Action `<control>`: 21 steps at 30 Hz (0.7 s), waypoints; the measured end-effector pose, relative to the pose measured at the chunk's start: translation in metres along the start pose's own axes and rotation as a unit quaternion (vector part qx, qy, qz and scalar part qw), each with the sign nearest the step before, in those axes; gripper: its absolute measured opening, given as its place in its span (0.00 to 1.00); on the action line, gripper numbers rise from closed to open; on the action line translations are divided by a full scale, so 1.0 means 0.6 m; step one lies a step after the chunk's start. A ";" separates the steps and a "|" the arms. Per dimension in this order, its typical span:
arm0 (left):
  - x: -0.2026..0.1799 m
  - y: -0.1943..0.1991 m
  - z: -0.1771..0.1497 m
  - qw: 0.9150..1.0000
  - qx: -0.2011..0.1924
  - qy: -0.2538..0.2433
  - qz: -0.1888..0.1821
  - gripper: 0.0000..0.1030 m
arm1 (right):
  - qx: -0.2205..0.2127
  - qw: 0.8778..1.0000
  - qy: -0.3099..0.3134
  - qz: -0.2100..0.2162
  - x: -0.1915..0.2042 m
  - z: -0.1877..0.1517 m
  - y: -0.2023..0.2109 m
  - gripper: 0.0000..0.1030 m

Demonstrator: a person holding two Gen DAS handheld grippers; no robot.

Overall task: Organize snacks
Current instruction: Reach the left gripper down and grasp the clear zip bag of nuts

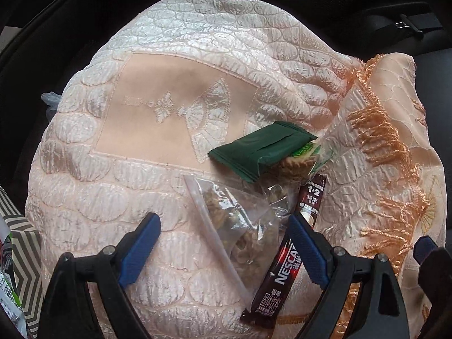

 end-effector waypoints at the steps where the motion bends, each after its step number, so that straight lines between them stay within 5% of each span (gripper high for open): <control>1: -0.004 0.001 0.000 1.000 -0.005 -0.004 -0.003 0.77 | 0.000 1.000 0.002 0.001 0.001 0.000 0.000 0.48; 2: -0.007 -0.001 -0.002 1.000 -0.006 -0.012 -0.004 0.55 | -0.002 1.000 0.004 0.003 0.003 0.000 0.001 0.48; 5: -0.016 -0.002 -0.008 1.000 -0.007 -0.026 -0.015 0.42 | -0.011 1.000 0.001 0.006 0.003 0.002 0.006 0.48; 12: 0.011 0.037 -0.010 0.999 -0.033 -0.027 -0.015 0.32 | -0.016 1.000 0.005 0.022 0.014 0.003 0.008 0.48; 21: 0.111 0.125 -0.020 0.998 -0.066 -0.002 0.013 0.32 | 0.066 0.995 0.005 0.070 0.070 -0.025 -0.057 0.46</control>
Point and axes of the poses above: each gripper's, at about its wrist camera, not at the fingertips, and y roughly against the way its jaws point, x to its left, z to its top, the point moved 7 cm from there along -y, roughly the way its jaws point, and after that the axes turned 9 degrees about -x, right-handed, at the moved point
